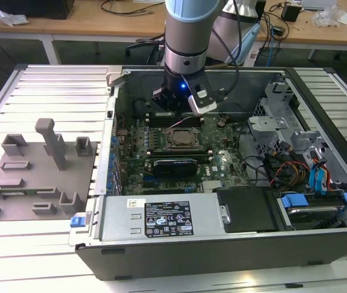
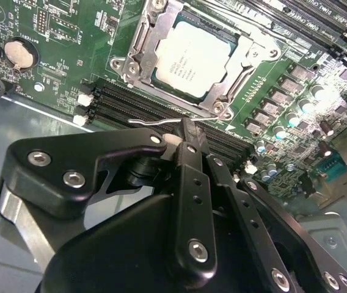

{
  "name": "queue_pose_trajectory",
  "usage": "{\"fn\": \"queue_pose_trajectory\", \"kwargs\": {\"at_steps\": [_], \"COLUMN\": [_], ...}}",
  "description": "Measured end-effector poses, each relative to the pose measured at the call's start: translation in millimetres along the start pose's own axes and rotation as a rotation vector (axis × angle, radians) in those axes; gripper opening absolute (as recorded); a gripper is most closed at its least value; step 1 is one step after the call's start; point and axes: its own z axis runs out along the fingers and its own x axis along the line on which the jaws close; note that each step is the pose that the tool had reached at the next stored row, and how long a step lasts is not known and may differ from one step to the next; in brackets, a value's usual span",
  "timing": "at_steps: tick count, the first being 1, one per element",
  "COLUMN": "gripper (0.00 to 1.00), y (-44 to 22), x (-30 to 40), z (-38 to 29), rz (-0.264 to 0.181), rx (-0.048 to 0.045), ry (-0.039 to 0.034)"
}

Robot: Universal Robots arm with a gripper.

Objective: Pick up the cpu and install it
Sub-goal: 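Install the first cpu locking lever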

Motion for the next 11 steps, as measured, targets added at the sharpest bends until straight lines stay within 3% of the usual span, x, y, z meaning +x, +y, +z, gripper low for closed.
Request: {"fn": "queue_pose_trajectory", "kwargs": {"at_steps": [11], "gripper": [0.11], "y": [-0.6], "x": [0.0], "z": [3.1], "rz": [0.0], "rx": [0.0001], "ry": [0.0]}}
